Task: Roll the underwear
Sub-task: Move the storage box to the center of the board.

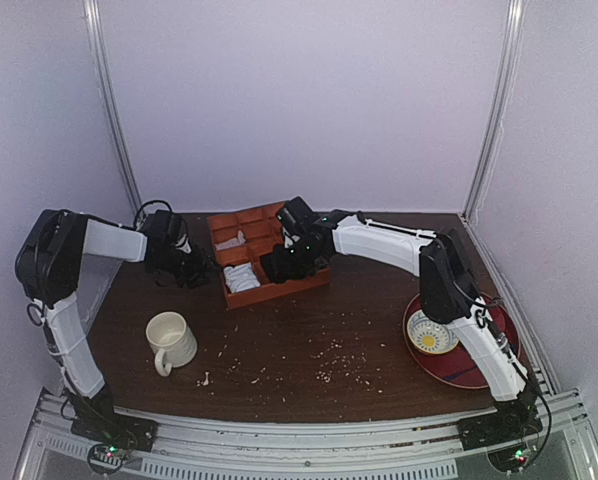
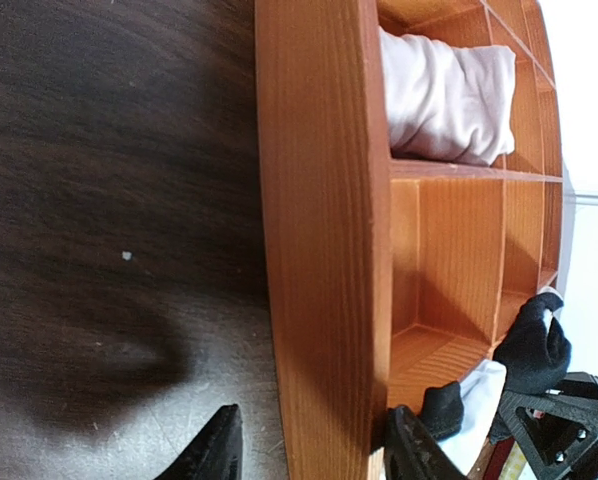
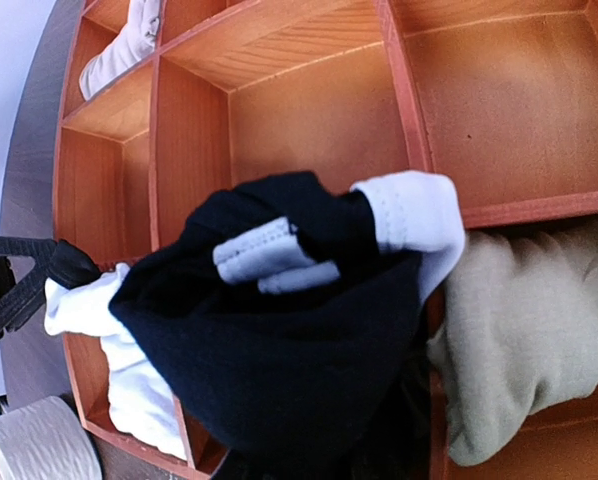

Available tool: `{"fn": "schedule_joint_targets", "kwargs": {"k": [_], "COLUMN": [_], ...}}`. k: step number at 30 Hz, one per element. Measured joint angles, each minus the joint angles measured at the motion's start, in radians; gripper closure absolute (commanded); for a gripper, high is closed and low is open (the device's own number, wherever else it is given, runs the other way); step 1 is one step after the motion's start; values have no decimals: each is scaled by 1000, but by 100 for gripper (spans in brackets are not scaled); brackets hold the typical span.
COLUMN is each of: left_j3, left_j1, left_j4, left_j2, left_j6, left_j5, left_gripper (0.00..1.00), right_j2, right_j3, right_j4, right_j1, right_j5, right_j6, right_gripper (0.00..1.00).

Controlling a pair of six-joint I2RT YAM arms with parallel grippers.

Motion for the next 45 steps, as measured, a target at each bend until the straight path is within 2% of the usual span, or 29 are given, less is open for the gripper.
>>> {"fn": "schedule_joint_targets", "kwargs": {"k": [12, 13, 14, 15, 24, 32, 45], "left_j3": [-6, -6, -6, -6, -10, -13, -17], "left_j1": [-6, -6, -6, -6, -6, -6, -6], "left_j4": [-5, -5, -5, -5, -5, -4, 0], "left_j2": [-7, -7, -7, -7, -11, -13, -15], "left_j6": [0, 0, 0, 0, 0, 0, 0], "left_j5": [0, 0, 0, 0, 0, -2, -3], "left_gripper": [38, 38, 38, 38, 38, 38, 38], "right_j2": [-47, -49, -50, -51, -79, -123, -164], "right_j3": [-56, -56, -56, -56, -60, -85, -142], "right_j4": [-4, -6, -9, -10, -61, -86, 76], "right_j1": [0, 0, 0, 0, 0, 0, 0], "right_j5": [4, 4, 4, 4, 14, 34, 118], "right_j6": [-15, -16, -16, -11, -35, -42, -63], "right_gripper": [73, 63, 58, 57, 59, 63, 64]}}
